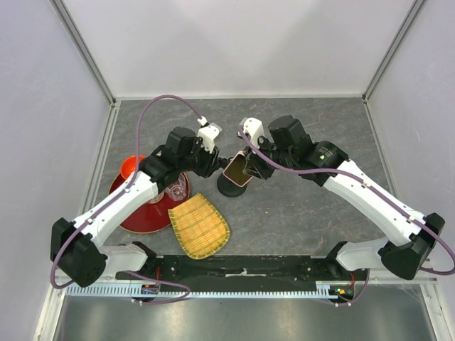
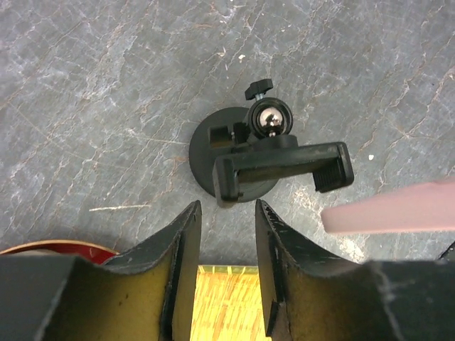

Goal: Place the phone on the phone stand

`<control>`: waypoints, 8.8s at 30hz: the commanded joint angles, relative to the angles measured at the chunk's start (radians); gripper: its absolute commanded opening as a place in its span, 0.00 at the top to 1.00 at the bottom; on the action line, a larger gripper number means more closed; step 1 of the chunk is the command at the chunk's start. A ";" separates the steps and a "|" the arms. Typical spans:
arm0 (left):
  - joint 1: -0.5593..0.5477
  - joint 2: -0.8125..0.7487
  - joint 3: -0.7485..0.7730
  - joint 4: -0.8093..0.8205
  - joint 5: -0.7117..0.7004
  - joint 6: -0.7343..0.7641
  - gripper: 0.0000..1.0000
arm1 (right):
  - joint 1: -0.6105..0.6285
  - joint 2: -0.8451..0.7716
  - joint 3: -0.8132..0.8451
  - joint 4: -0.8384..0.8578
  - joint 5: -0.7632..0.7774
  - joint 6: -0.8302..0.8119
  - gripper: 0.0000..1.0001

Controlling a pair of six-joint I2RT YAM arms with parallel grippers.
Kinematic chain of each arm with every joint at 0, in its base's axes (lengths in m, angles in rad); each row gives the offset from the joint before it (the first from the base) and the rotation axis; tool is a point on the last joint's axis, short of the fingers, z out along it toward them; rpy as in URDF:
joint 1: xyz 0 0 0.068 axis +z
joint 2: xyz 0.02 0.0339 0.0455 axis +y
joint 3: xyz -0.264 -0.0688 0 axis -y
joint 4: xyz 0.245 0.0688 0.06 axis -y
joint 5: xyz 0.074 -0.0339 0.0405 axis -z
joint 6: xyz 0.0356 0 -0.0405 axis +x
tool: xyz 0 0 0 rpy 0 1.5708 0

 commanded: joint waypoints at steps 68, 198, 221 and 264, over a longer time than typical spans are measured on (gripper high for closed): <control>0.009 -0.207 -0.270 0.382 0.032 -0.055 0.58 | -0.003 -0.229 -0.081 0.024 0.132 0.159 1.00; -0.016 -0.210 -0.194 0.271 0.187 0.174 0.98 | 0.069 0.313 0.152 -0.106 -0.091 -0.549 1.00; -0.020 -0.339 -0.288 0.414 -0.317 -0.023 0.98 | 0.065 0.142 -0.133 -0.074 0.420 0.082 1.00; -0.146 -0.249 0.051 -0.210 -0.387 -0.423 0.98 | 0.065 0.564 0.337 -0.431 0.659 0.262 1.00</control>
